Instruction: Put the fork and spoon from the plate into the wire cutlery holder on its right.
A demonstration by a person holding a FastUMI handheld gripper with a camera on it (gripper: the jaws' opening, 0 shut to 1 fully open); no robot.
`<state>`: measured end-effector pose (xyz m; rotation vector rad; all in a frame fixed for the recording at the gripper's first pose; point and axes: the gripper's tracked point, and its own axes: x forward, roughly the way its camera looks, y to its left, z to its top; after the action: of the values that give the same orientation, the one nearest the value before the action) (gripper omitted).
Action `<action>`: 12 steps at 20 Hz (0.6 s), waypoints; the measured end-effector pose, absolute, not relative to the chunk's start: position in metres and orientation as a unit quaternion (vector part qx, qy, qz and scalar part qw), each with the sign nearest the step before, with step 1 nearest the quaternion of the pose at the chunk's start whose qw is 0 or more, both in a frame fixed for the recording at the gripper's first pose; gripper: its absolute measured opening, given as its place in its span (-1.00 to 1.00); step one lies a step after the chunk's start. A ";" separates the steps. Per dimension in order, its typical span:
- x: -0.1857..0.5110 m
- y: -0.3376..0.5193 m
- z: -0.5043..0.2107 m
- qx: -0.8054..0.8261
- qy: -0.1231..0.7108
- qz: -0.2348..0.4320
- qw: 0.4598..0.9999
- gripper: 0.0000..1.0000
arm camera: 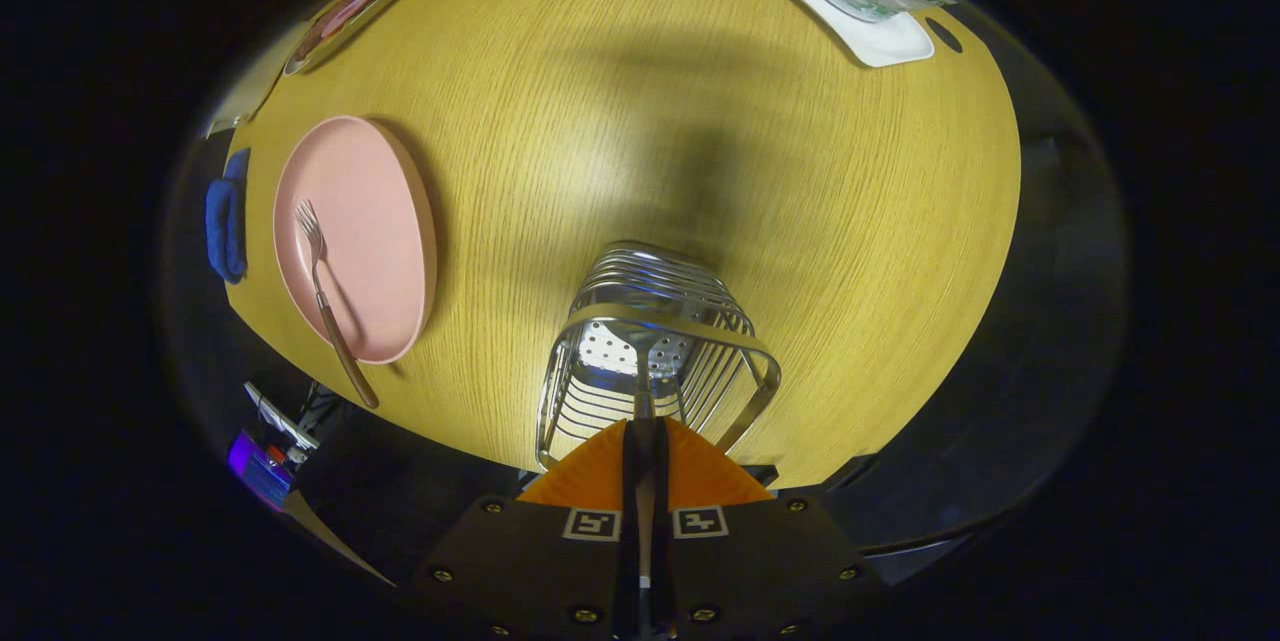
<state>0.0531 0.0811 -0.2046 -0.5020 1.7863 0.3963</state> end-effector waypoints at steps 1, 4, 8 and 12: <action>0.052 0.084 -0.204 -0.207 0.765 0.169 0.586 -0.91; 0.050 0.082 -0.204 -0.201 0.760 0.170 0.594 -0.78; 0.048 0.080 -0.197 -0.188 0.753 0.168 0.608 -0.76; 0.046 0.081 -0.182 -0.147 0.743 0.167 0.632 -0.75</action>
<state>0.0461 0.0811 -0.1821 -0.3370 1.6992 0.3827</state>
